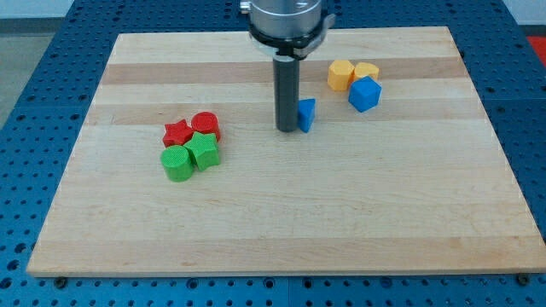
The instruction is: Place the blue triangle to the left side of the blue cube
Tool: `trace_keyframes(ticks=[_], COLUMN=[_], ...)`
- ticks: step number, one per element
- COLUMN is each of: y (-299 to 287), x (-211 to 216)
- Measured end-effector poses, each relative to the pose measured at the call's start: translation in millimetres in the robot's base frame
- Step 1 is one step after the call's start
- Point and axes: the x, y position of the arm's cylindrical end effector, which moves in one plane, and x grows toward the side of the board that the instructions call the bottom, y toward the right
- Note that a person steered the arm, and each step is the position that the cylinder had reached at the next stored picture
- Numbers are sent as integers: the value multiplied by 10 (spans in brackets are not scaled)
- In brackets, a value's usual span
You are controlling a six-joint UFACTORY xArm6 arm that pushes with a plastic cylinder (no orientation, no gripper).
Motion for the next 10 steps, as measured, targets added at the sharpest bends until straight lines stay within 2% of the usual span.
trace_keyframes(ticks=[3, 8, 10], y=[275, 261, 274], x=[-9, -396, -421])
